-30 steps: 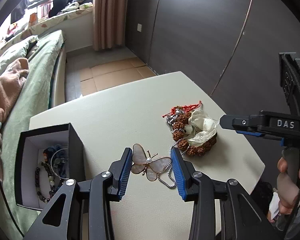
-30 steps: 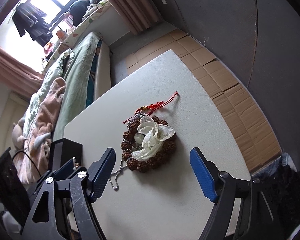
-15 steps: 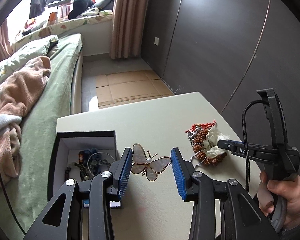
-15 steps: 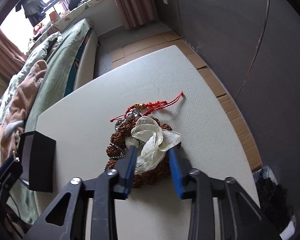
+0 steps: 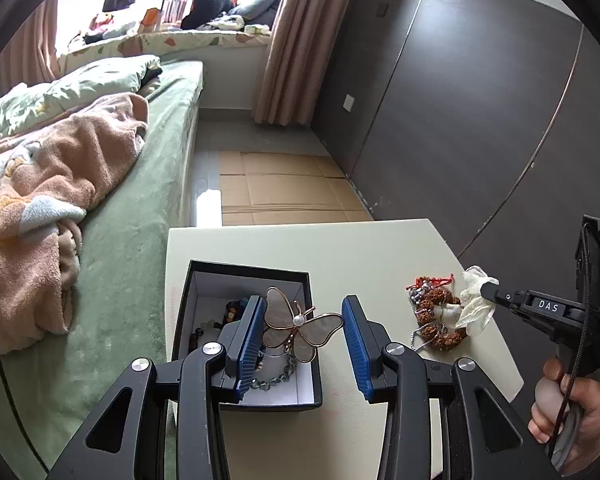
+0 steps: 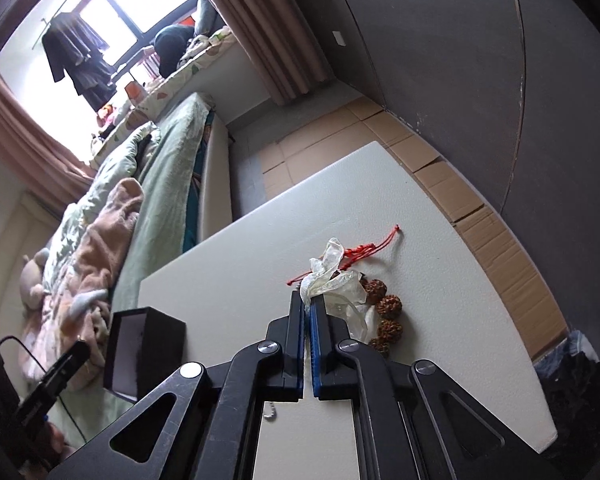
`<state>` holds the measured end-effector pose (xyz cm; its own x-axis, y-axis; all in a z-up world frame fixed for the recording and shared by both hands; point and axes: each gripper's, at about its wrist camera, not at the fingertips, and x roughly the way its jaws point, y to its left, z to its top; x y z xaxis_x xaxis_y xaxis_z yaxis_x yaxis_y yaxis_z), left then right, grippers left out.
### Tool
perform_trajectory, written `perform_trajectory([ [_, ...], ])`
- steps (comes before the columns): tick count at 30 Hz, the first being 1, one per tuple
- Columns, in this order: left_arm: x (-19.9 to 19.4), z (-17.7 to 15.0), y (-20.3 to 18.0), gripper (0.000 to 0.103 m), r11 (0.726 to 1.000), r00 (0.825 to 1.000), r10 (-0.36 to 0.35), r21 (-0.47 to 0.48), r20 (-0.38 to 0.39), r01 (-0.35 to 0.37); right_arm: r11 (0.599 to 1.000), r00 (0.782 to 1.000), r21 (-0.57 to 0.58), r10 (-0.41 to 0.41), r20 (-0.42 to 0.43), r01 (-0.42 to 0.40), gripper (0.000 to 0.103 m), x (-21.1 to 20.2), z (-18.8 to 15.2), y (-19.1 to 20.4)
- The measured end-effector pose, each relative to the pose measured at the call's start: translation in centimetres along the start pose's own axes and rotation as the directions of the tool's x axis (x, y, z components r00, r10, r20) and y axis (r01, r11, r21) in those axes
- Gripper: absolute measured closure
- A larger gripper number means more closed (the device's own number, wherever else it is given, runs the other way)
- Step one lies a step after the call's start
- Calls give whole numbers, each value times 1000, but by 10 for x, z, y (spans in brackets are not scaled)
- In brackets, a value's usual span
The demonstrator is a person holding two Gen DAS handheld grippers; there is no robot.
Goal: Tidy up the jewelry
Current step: 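Carry the butterfly necklace to the box while the right gripper grasps the white tassel, then release the butterfly necklace and the white tassel into the black box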
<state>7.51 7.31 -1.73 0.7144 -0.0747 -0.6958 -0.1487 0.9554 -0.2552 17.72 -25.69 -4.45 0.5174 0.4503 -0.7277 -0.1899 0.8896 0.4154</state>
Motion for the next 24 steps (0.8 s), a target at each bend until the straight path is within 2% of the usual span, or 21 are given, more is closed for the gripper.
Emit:
perform_trajectory([
  [7,-4,3,16,61,998,1000,7,-59,12,-7,993,992,-24,119,32,-118,99,-3,-7,32],
  [11,-1,7,27,60,994,1000,0,-112,0,-1,979,978,-55,199,59,-196,99,-8,-11,55],
  [12,-1,7,30,53,992,1000,-7,-127,-5,6,974,973,-62,221,65,-217,99,-9,-12,61],
  [13,1,7,35,38,989,1000,-9,-151,-14,7,968,967,-68,245,68,-241,99,-9,-12,66],
  [15,1,7,44,25,979,1000,-20,-201,-17,16,955,954,-80,293,69,-287,99,-9,-15,75],
  [24,0,9,64,23,960,999,-42,-277,-27,33,909,915,-118,404,14,-400,99,9,-32,120],
])
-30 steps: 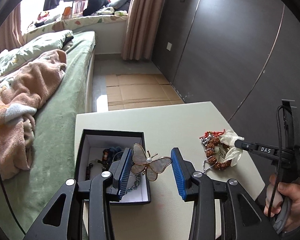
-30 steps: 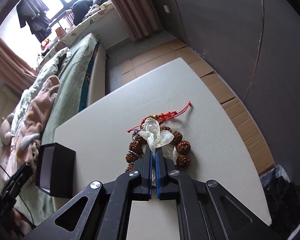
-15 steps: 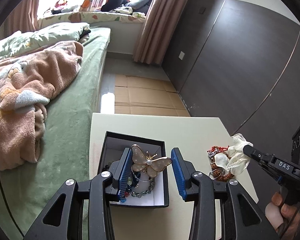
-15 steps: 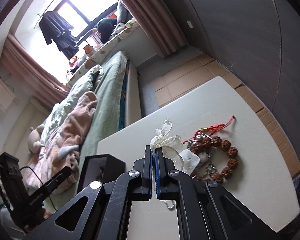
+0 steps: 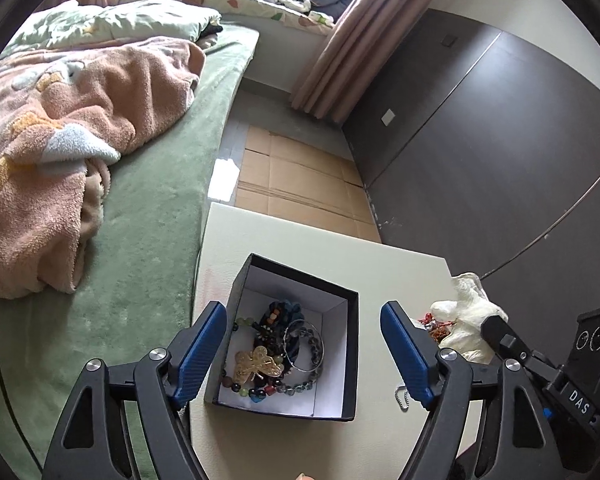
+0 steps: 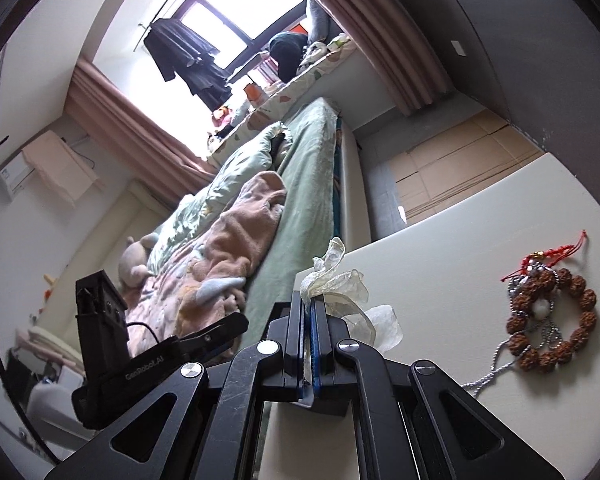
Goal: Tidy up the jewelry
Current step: 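Release the butterfly necklace and the white tassel into the black box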
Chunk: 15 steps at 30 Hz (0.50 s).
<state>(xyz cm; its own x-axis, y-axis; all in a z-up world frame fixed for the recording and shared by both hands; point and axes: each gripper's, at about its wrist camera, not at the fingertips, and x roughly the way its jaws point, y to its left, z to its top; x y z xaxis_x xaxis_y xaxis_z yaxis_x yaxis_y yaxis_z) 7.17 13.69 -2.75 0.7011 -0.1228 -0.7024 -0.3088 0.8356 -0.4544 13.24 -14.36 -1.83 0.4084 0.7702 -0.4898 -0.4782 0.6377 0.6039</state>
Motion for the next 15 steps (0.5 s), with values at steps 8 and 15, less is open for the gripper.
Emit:
perform_trajectory([
  [8,-7,3,12,22,999,1000,-3,-31,17,4,996,995,0,87,-53,-87,99,31,-14,22],
  [15,-10,4,14,4,999,1000,-9,-37,24,10,996,980,40,90,-179,-85,37,66,-26,22],
])
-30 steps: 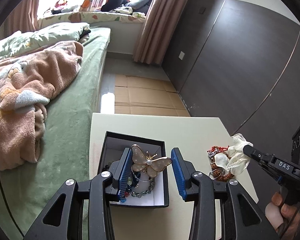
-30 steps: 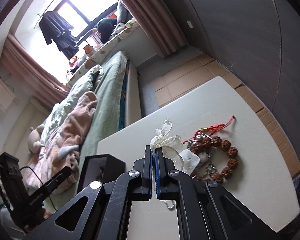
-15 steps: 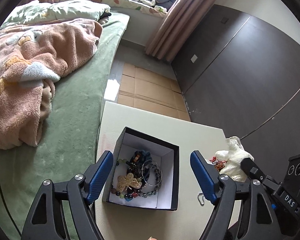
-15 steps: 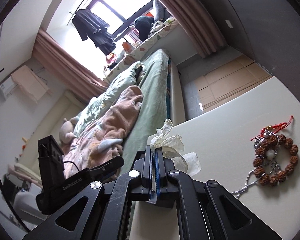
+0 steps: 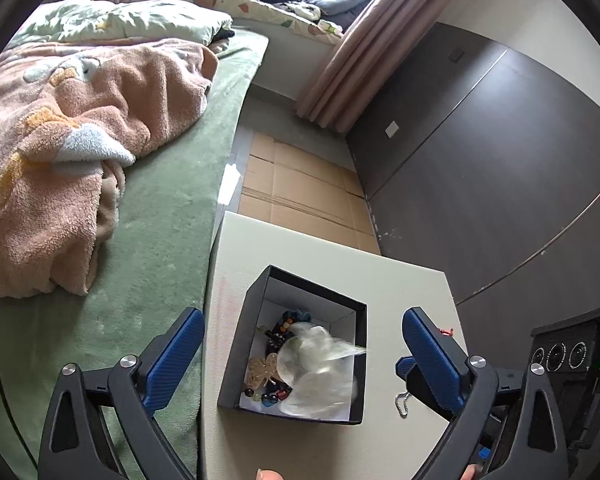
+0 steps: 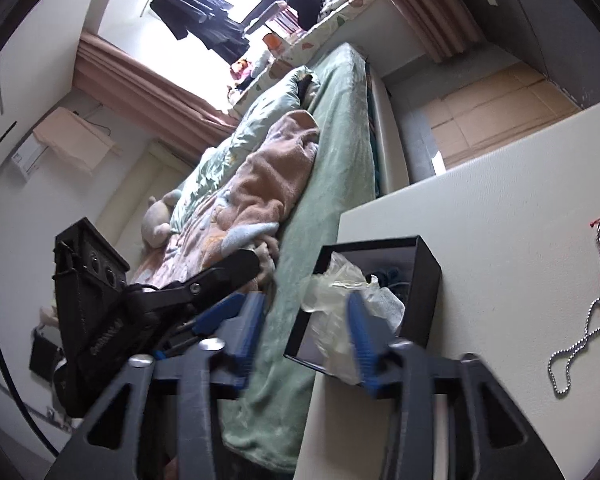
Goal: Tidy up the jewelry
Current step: 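Release the butterfly necklace and the white tassel into the black box, then reach the left gripper to the silver chain and grasp it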
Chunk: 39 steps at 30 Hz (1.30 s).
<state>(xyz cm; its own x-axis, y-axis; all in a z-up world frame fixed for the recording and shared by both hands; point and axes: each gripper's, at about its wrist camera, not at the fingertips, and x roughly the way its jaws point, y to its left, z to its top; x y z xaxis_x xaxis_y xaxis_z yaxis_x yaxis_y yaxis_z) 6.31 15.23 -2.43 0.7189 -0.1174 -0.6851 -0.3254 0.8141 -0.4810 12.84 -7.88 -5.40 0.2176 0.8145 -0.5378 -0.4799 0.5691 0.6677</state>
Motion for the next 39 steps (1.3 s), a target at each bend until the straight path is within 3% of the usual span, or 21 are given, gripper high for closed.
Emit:
perform_trajectory([
  [4,2,-2,-3,4,1000,1000,-5,5,-11,6,1000,1000,22,-22,16,21,32,-14,1,-9],
  [6,4,-4,-7,4,1000,1000,-8,16,-20,9,998,998,38,-42,37,41,21,-27,4,-14],
  [8,7,-6,-12,4,999,999,-13,32,-30,14,996,995,47,-78,64,75,19,-41,5,-20],
  [21,22,-25,-59,4,988,996,-52,143,-72,62,965,967,142,-234,99,219,18,-109,10,-67],
  [27,31,-40,-87,4,970,994,-54,232,-90,74,940,948,183,-305,85,287,18,-128,8,-88],
  [39,64,-77,-139,22,909,984,-49,401,-169,114,887,918,276,-394,38,370,18,-162,6,-127],
])
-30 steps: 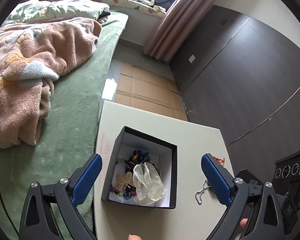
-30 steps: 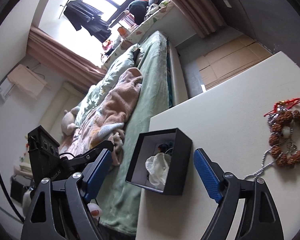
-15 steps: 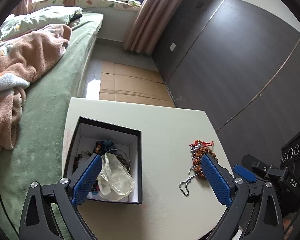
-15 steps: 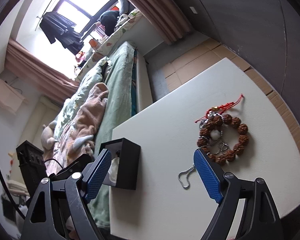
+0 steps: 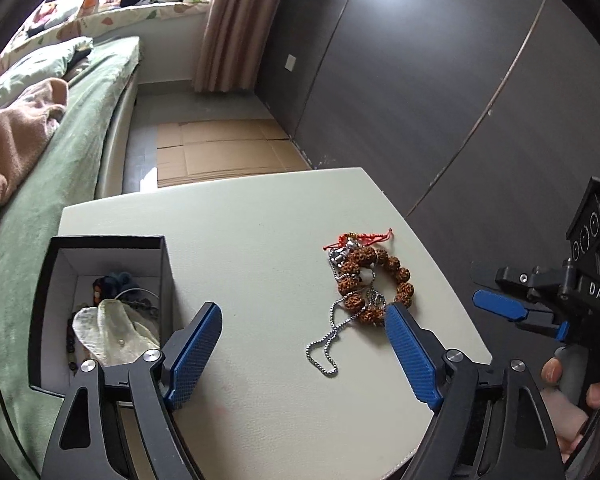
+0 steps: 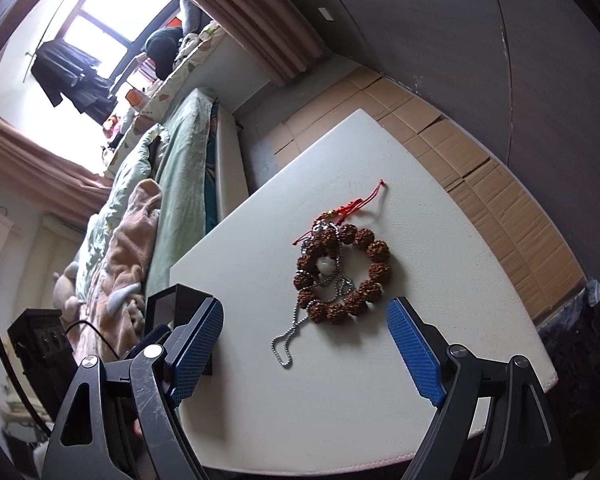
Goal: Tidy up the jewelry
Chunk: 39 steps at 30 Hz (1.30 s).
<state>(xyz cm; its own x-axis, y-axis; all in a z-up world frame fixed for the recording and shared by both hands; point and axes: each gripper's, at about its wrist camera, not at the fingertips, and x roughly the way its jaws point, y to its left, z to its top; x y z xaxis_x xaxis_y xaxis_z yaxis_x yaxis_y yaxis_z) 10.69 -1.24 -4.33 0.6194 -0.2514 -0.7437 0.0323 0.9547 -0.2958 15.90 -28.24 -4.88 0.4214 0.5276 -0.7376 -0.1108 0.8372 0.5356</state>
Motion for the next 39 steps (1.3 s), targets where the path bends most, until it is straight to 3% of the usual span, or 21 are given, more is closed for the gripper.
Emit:
perform_trajectory([
  [9,42,-14,-35,39,986,993,83,150,-85,-70,999,1000,30,10,14,-10,18,-13,8,-17],
  [12,56,-20,-38,42,982,989,99,170,-114,-79,999,1000,47,11,24,-12,18,-17,11,-23],
  [19,84,-25,-38,60,979,979,131,178,-156,-102,997,999,73,-18,34,16,18,-16,17,-29],
  [23,88,-27,-43,63,973,980,142,204,-141,-111,995,997,82,-67,41,63,18,-15,19,-32],
  [27,88,-29,-45,85,958,973,196,236,-121,-164,994,996,84,-78,40,75,18,-15,18,-34],
  [30,86,-29,-40,99,959,973,196,229,-124,-164,994,996,73,-83,42,80,18,-16,17,-31],
  [39,75,-29,-36,101,974,979,159,185,-128,-134,993,994,59,-107,29,105,18,-14,13,-32],
])
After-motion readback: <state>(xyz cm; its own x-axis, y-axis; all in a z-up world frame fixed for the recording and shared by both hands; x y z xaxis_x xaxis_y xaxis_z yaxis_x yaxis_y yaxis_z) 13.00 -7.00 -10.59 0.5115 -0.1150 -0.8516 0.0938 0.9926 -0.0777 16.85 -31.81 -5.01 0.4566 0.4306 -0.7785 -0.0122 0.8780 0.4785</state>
